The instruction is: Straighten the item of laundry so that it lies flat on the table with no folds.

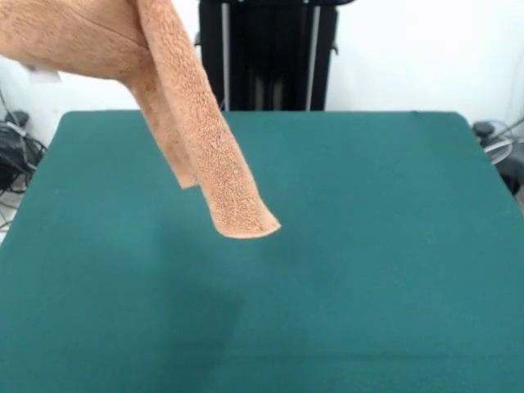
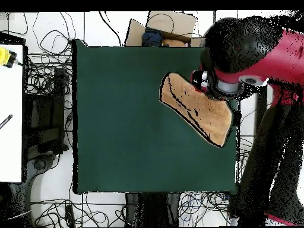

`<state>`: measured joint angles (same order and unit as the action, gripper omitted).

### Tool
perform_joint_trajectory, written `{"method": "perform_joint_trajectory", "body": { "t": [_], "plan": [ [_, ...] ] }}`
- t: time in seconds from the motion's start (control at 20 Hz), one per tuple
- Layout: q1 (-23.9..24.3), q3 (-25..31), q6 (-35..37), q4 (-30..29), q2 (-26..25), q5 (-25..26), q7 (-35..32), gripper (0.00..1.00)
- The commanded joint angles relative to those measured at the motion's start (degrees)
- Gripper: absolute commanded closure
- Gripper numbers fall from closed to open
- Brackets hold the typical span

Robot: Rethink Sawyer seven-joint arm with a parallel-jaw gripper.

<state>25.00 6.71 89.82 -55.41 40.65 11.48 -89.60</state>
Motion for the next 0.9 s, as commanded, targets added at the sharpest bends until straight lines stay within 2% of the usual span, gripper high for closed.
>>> {"method": "perform_joint_trajectory", "body": {
  "t": [0.05,0.4,0.7,0.9],
  "plan": [
    [-0.7,4.2,-9.2,-5.1,1.0,1.6,5.8,1.00],
    [-1.6,3.1,-28.9,-19.2,2.9,2.5,2.9,1.00],
    [1.1,4.7,-43.8,-24.9,0.0,4.5,5.3,1.00],
    [1.1,4.4,-51.1,-27.1,-1.2,6.5,4.1,1.00]
  ]
}}
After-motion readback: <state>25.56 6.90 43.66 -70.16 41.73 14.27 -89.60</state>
